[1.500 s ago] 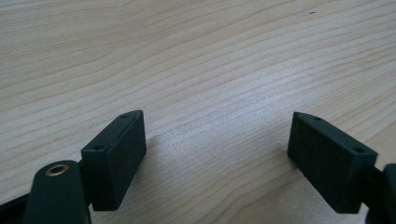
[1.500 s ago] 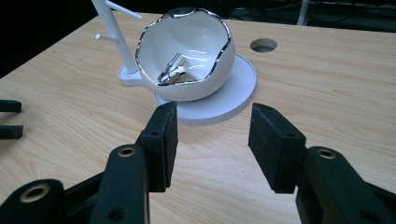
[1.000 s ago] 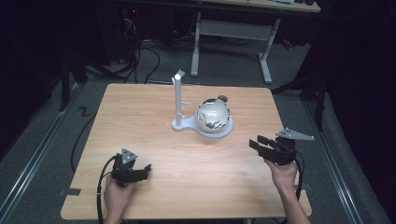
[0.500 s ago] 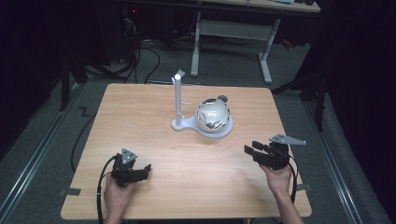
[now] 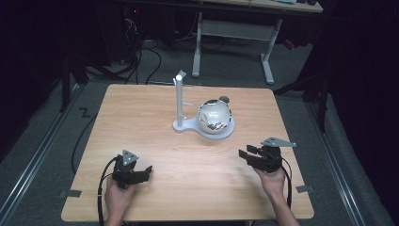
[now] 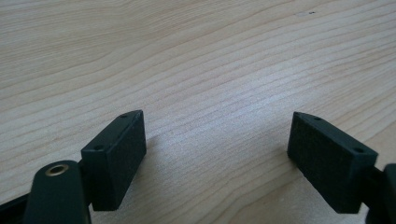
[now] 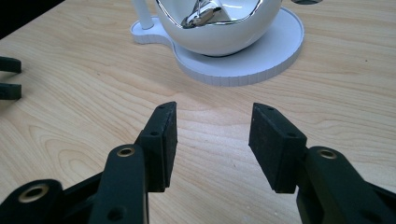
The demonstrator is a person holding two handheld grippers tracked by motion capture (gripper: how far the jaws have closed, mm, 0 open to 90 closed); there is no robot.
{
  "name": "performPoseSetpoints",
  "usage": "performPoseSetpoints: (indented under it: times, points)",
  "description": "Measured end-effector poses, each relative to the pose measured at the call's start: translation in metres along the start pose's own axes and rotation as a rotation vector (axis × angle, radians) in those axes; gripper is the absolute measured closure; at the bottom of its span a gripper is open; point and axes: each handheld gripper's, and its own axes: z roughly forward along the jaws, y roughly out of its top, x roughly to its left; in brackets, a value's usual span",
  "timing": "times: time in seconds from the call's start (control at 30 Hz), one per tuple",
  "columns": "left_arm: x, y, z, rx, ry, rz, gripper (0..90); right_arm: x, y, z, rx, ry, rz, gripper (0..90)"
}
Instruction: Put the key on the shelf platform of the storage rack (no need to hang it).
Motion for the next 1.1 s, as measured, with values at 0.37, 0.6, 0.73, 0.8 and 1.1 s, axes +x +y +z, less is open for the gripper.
performPoseSetpoints:
  times: [0.37,0.6,0.73,0.8,1.1]
  points:
    - [0.000,0.000,0.000,0.000,0.000,0.001,19.7,0.002,-0.008,0.015,0.033,-0.021,-0.007,52.1]
    - [0.000,0.000,0.000,0.000,0.000,0.001,19.7,0.001,-0.017,0.025,0.062,-0.047,-0.021,51.9]
    - [0.000,0.000,0.000,0.000,0.001,-0.001,19.7,0.001,-0.022,0.031,0.074,-0.057,-0.023,51.9]
    - [0.000,0.000,0.000,0.000,0.000,0.000,19.7,0.001,-0.024,0.033,0.087,-0.062,-0.026,51.8]
    - [0.000,0.000,0.000,0.000,0.000,0.000,19.7,0.002,-0.031,0.041,0.101,-0.084,-0.038,51.3]
